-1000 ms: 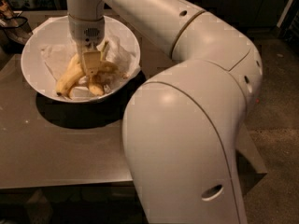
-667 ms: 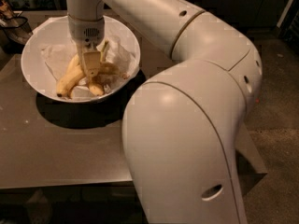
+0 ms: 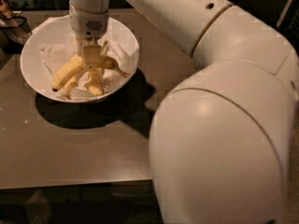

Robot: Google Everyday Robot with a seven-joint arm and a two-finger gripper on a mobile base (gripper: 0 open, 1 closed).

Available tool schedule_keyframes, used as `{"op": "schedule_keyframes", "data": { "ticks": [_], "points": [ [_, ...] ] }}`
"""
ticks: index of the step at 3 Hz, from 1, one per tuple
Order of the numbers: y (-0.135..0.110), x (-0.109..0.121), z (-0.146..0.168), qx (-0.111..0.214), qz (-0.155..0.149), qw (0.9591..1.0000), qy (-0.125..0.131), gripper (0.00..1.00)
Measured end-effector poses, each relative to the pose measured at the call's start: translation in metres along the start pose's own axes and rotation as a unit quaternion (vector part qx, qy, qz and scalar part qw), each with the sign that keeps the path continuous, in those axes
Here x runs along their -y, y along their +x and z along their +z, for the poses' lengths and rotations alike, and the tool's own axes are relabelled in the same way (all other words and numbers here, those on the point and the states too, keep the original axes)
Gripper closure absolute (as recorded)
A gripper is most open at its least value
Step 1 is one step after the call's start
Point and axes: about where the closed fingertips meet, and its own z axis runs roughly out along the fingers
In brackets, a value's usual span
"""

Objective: Pick banana from white bowl

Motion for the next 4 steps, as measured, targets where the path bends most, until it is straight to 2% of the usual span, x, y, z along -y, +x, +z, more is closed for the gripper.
{"op": "schedule_keyframes", "data": {
  "ticks": [2,4],
  "points": [
    [-0.031,-0.033,-0.067,0.016,-0.005,0.9991,0.040,1.00],
    [-0.077,-0.059,-0.105,0.020,-0.058,0.9964,0.059,1.00]
  ]
}}
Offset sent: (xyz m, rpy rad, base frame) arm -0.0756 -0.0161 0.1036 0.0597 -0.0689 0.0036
